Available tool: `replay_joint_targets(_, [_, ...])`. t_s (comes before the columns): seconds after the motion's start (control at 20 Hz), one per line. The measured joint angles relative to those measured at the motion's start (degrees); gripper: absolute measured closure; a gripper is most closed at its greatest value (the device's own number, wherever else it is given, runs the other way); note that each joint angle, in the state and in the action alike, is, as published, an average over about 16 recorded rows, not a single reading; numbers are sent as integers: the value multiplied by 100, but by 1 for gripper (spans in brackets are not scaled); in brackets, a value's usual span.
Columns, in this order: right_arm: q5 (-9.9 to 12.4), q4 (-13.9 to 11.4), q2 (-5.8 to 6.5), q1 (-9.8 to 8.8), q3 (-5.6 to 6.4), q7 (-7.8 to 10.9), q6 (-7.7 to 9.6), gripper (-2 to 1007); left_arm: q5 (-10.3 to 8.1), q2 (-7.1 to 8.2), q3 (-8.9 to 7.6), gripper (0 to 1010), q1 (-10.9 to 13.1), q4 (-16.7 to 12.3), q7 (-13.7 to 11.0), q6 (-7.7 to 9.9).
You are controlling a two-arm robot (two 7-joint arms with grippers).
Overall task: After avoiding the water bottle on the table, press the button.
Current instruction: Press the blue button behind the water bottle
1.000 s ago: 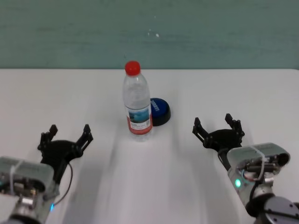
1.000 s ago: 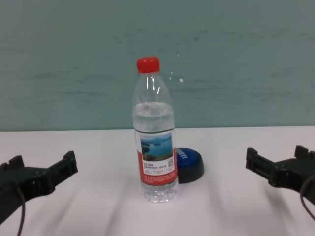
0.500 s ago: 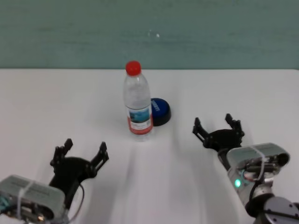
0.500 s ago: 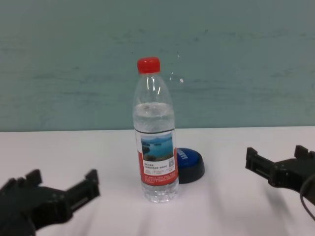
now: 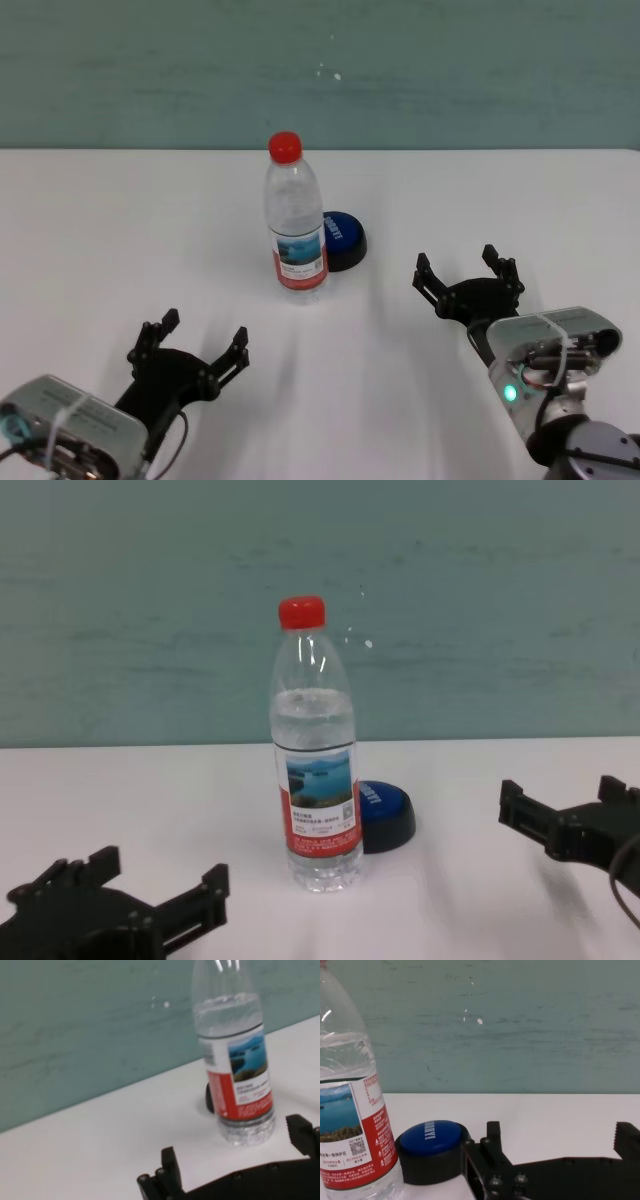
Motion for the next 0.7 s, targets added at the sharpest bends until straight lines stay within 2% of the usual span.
replay_joint_targets(0.35, [0,0,0,0,0,0,0,1,-52,213,-75,10,-241,323,-349,-445])
replay_joint_targets(0.7, [0,0,0,0,0,0,0,1,-236,359,-111,10,-563,713,-605,-859])
